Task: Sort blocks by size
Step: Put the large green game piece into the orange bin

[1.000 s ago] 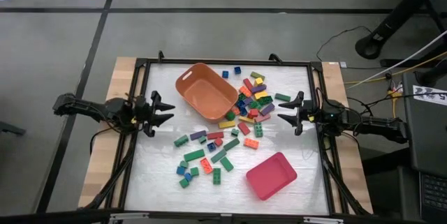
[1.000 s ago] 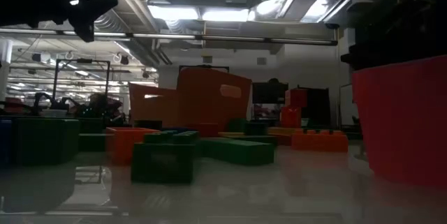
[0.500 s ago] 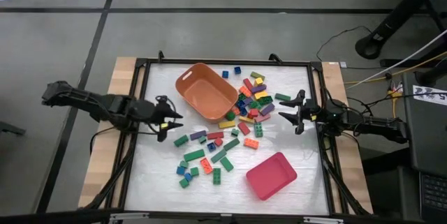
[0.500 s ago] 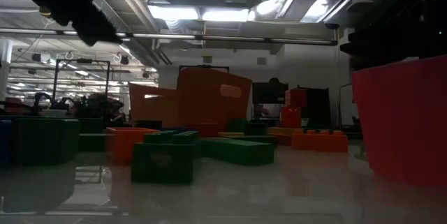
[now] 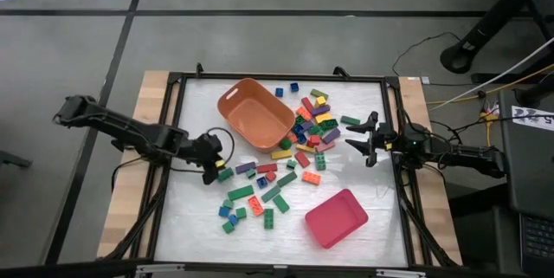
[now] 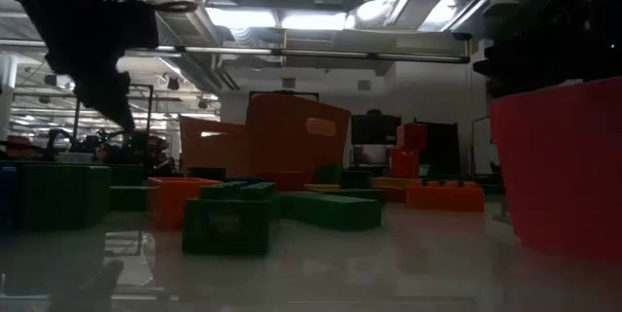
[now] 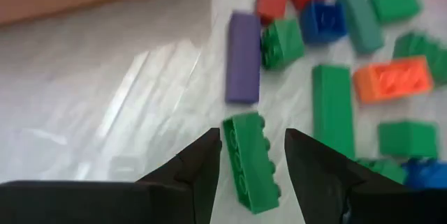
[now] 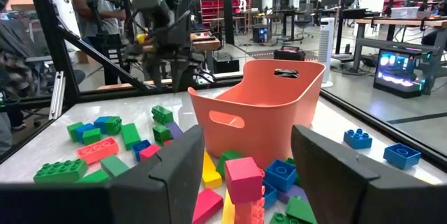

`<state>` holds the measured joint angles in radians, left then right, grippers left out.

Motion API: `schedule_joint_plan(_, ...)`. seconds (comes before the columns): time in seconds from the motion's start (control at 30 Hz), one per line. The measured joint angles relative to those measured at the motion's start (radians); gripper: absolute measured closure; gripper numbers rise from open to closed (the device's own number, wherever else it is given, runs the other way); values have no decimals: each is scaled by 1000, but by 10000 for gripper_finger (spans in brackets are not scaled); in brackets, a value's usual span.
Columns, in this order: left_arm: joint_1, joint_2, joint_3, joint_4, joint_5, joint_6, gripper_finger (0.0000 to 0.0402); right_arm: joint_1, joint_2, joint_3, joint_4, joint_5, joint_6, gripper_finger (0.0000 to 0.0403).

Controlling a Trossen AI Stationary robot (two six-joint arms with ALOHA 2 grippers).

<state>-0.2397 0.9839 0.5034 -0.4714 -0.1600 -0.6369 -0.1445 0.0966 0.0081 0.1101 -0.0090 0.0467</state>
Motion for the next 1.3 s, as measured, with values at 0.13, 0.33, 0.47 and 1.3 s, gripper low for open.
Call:
schedule_joint_plan(0.13,-35,92,0,50,0,11,254,0,0,0,0,-1,0,189)
schedule_joint_plan(0.33,-58,184,0,117,-2,10,254,0,0,0,-1,-1,0,189)
schedule_joint_plan(0.47,-62,219,3,126,-8,8,254,0,0,0,-1,-2,0,189)
schedule_joint_plan(1.3,-62,367,5,134,-9,10,317,0,0,0,53,-2,26,189)
